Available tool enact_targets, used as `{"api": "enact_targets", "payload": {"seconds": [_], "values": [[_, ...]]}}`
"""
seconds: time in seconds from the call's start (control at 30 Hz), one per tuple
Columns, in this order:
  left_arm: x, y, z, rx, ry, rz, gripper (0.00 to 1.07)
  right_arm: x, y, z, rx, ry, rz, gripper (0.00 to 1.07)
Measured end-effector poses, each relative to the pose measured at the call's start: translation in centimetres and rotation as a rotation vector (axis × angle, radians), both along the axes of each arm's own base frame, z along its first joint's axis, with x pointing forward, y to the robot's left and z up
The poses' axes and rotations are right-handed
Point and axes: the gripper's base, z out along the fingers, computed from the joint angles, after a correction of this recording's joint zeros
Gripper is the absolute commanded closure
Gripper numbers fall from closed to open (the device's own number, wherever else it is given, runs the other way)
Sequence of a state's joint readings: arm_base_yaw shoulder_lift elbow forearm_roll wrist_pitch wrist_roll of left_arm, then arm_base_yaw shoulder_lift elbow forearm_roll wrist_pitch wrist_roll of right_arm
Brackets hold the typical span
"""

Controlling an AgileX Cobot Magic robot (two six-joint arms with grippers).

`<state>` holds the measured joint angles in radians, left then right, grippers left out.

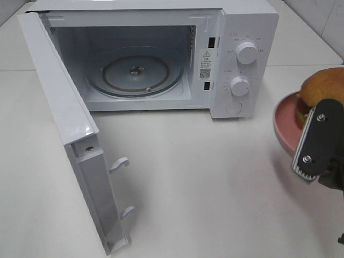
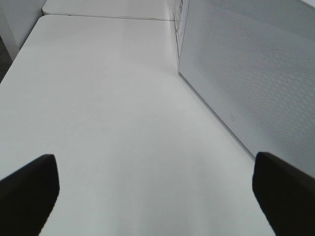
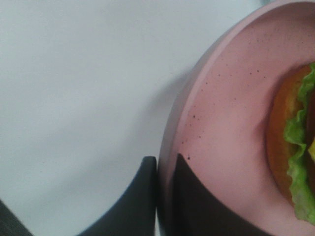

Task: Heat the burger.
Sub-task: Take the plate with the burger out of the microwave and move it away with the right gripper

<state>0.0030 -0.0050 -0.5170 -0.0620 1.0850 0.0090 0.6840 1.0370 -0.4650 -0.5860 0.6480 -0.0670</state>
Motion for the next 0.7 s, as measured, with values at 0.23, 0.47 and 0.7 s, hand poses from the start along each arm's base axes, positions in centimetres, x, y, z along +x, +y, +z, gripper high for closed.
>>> {"api": "enact_targets", "payload": {"seconds": [0.23,0.47,0.7], "values": [[0.0,0.0,0.0,0.0,0.0,0.0,0.06,1.4,-0.9,-0.7,0.006,-0.04,-0.212,1.07],[0.0,0.0,0.0,0.0,0.0,0.0,0.06,2.5,-1.7,-1.6,0.01,-0.053,-0.375,1.07],[0.0,0.0,0.0,0.0,0.0,0.0,0.06,4.1,-4.0,-2.6,-0.03,-0.093,-0.574,1.07]]}}
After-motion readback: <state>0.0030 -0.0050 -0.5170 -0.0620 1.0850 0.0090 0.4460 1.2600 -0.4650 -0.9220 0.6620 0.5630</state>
